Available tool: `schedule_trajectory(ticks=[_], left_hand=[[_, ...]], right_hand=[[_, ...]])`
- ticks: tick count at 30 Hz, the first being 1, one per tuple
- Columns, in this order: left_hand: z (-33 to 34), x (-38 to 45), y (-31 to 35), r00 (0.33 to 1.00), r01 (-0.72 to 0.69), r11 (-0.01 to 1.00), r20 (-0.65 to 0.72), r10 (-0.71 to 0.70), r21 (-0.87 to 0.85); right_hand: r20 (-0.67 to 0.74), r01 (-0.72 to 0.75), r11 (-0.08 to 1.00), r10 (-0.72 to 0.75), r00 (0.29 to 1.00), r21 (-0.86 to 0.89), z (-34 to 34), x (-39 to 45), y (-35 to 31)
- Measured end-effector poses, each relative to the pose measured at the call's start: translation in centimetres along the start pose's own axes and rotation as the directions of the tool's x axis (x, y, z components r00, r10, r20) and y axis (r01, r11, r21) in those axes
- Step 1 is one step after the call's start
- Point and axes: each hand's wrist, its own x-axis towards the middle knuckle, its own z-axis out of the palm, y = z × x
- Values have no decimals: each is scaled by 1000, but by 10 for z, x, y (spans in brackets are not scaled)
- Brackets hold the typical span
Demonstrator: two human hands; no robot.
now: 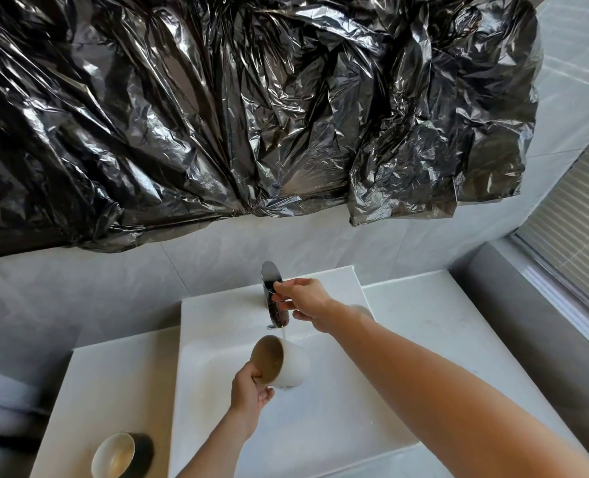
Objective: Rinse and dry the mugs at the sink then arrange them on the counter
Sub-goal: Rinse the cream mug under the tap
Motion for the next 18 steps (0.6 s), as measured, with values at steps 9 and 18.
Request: schedule_trajectory(ticks=[9, 18], left_hand=[[-5, 22, 25, 953, -289, 807, 73, 294, 516], [-5, 27, 23, 836, -462, 350, 269, 478, 815]], right_hand=[[3, -1, 1000, 1, 1000, 4, 0, 2, 0], [5, -5, 1000, 5, 1000, 7, -1, 3, 1]])
